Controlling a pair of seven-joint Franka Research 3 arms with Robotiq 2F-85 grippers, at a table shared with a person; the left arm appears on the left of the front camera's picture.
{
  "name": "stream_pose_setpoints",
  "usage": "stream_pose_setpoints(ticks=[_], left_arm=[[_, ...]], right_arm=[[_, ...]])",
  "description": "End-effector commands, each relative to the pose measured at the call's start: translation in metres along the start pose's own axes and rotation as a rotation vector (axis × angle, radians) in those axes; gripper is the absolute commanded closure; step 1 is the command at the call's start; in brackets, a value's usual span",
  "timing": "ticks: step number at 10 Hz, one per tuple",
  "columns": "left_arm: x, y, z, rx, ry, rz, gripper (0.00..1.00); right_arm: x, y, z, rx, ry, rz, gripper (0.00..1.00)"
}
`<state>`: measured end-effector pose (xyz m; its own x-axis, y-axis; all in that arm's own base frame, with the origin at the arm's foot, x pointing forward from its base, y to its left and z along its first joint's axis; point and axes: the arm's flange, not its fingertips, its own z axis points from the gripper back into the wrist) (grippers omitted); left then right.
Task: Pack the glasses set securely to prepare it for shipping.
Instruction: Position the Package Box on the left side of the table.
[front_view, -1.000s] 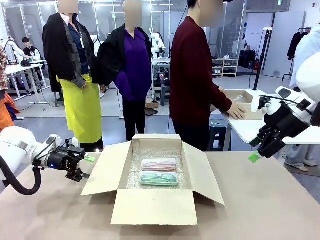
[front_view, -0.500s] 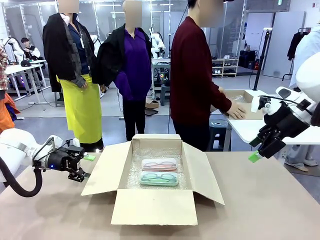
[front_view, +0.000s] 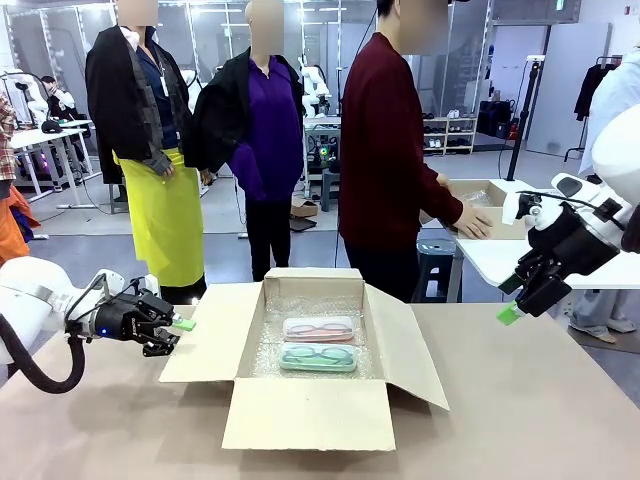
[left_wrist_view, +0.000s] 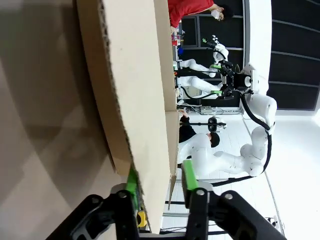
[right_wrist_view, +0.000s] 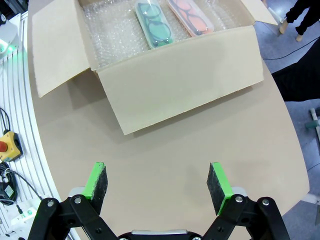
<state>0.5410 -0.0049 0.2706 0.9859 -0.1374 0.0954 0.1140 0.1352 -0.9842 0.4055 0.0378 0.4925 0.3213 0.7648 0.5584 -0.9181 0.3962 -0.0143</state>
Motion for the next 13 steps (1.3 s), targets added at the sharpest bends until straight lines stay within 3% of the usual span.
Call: stream_pose_setpoints(ticks=[1,2,8,13], left_arm=[[0.006,0.001,0.002,-0.034,-0.017,-0.012,0.95],[0.007,0.002,0.002,-0.035,-0.017,-0.011,1.0],[0.007,-0.006,0.014,-0.018,-0.025,0.002,1.0],[-0.01,-0.038,0.114,0.079,-0.015,0.056,1.0]], right_arm=[[0.001,0.0,0.001,0.004,0.012,0.01,0.0],[0.001,0.0,0.001,0.004,0.012,0.01,0.0],[0.001,0.0,0.001,0.004,0.012,0.01,0.0],[0.001,0.0,0.001,0.004,0.012,0.01,0.0]])
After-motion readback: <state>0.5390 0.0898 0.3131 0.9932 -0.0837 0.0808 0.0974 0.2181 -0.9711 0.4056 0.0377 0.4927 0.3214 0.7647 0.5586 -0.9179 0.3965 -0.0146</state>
